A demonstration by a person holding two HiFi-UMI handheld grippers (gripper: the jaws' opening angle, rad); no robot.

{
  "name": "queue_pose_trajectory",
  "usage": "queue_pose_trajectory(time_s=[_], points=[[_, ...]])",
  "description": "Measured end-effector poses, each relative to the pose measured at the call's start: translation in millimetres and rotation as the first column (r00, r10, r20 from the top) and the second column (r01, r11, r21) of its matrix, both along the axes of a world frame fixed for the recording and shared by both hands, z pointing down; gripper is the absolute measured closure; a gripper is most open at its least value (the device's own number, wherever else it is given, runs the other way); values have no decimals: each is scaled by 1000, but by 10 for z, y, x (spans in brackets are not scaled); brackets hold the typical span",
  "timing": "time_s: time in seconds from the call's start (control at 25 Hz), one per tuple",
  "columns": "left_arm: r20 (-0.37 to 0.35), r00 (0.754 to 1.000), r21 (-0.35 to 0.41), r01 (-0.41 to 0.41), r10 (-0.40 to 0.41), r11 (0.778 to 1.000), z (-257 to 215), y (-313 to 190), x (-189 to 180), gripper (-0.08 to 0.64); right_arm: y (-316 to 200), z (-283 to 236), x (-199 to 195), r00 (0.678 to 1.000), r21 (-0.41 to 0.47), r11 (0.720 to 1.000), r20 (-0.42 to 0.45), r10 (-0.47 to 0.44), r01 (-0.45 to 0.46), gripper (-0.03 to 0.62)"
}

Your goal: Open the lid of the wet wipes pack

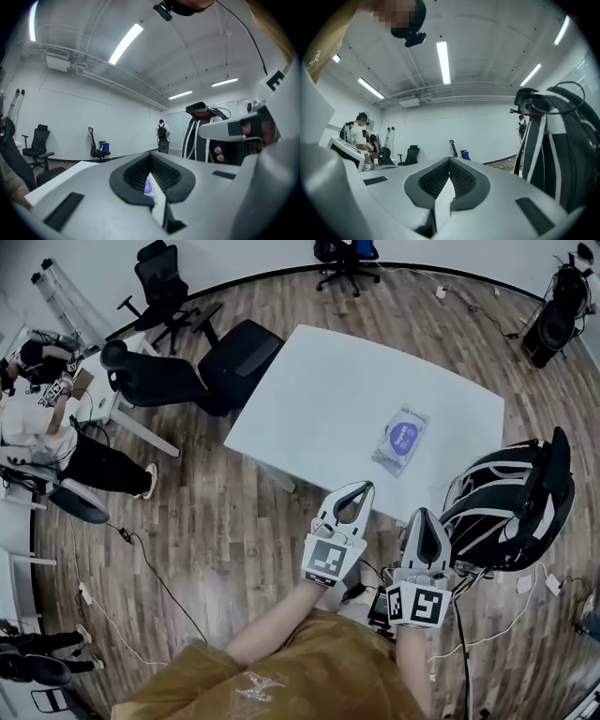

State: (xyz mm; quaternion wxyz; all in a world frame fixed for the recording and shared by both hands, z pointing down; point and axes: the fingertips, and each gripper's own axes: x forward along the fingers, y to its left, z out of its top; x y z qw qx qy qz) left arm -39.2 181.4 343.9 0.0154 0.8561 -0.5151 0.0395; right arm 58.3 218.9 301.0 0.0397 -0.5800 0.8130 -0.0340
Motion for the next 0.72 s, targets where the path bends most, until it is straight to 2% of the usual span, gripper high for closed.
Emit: queue_pose_trajectory(time_s=[0.2, 0.4, 0.72], points=[[3, 1000, -1, -20, 20, 1000, -11, -216, -121, 554, -199, 42, -41, 996, -6, 998, -47, 69, -70, 584], [10, 1000, -3, -30, 30, 1000, -32, -393, -124, 554, -386, 50, 103, 992, -18, 992, -22, 126, -126, 584], [19, 1000, -5, 3, -2, 1000, 40, -693, -11, 554, -756, 88, 231, 996, -13, 996, -10, 90, -91, 584]])
